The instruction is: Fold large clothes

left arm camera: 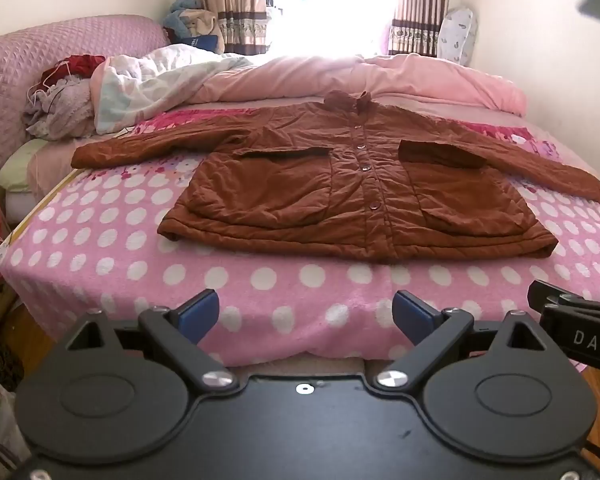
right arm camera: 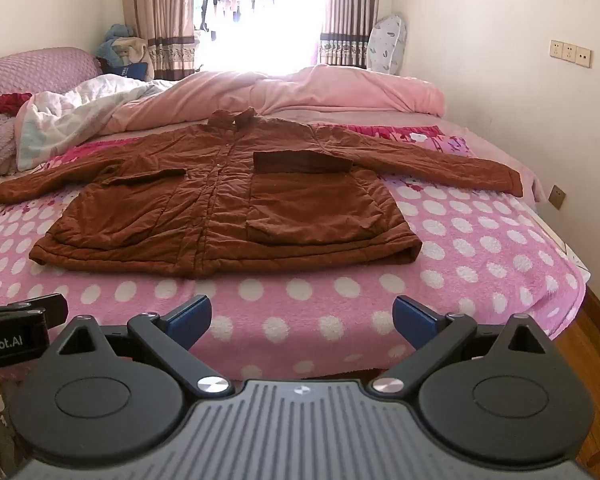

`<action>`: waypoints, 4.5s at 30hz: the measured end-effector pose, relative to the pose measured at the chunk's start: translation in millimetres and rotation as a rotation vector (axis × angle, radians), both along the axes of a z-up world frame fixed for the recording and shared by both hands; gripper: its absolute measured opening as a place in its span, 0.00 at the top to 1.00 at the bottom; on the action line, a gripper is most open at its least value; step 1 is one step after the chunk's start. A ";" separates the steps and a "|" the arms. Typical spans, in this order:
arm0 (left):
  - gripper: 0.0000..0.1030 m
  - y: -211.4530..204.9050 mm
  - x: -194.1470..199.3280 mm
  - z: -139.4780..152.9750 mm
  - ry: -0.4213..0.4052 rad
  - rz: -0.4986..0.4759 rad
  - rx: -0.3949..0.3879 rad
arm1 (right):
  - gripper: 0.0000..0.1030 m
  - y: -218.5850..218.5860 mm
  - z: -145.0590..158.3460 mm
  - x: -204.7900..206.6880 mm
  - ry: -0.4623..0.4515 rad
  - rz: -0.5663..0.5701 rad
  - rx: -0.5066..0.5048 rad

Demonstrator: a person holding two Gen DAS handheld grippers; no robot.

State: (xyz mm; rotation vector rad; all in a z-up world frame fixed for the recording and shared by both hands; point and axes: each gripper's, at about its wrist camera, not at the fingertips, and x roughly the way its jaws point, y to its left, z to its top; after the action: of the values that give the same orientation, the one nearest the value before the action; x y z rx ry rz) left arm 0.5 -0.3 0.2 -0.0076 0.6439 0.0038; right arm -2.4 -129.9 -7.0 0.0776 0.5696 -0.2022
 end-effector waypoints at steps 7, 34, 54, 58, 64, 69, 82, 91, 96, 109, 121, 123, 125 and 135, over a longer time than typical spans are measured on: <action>0.07 1.5 0.8 0.7 -0.007 -0.004 0.002 | 0.00 0.2 0.5 0.5 -0.001 0.000 0.003; 0.07 0.8 -2.7 1.4 -0.011 -0.002 0.006 | 0.00 0.9 0.9 0.1 -0.006 0.000 -0.002; 0.07 0.6 -3.0 -0.2 -0.008 -0.001 0.005 | 0.00 0.8 -0.1 0.2 -0.005 -0.001 0.000; 0.07 0.7 -2.9 -0.1 -0.008 -0.001 0.005 | 0.00 0.6 -0.6 0.1 -0.004 0.000 0.001; 0.07 0.7 -3.0 -0.1 -0.007 -0.001 0.005 | 0.00 0.8 -1.0 -0.1 -0.004 0.000 0.001; 0.07 1.0 -2.6 -1.2 -0.007 0.001 0.004 | 0.00 1.4 -0.9 -0.2 -0.004 0.000 0.001; 0.07 1.1 -2.4 -1.4 -0.004 0.001 0.005 | 0.00 1.5 -1.1 0.1 -0.003 0.000 0.001; 0.07 1.0 -1.1 -1.7 0.000 -0.002 0.006 | 0.00 3.6 -2.2 0.0 -0.003 0.002 0.002; 0.07 7.4 7.4 -1.7 -0.006 -0.007 -0.006 | 0.00 2.8 0.1 5.1 -0.012 -0.003 0.014; 0.07 115.8 96.2 8.7 -0.098 0.182 -0.094 | 0.00 -22.3 31.0 86.0 -0.110 0.000 0.041; 0.07 315.2 250.3 -0.5 -0.199 0.426 -0.505 | 0.00 -15.8 48.1 220.3 -0.204 0.050 0.041; 0.08 344.2 276.9 -11.5 -0.210 0.499 -0.529 | 0.00 -15.3 46.5 248.6 -0.207 0.056 0.064; 0.09 365.6 301.2 -20.5 -0.225 0.562 -0.499 | 0.00 -15.8 43.6 274.1 -0.195 0.068 0.095; 0.13 453.4 376.9 -71.3 -0.260 0.712 -0.704 | 0.00 -0.5 16.1 356.2 -0.126 0.090 0.058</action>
State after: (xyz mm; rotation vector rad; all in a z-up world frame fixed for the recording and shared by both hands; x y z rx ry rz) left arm 377.4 453.1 -71.1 -0.9027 0.3278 0.4566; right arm 353.9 -130.4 9.1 0.1203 0.4522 -0.0926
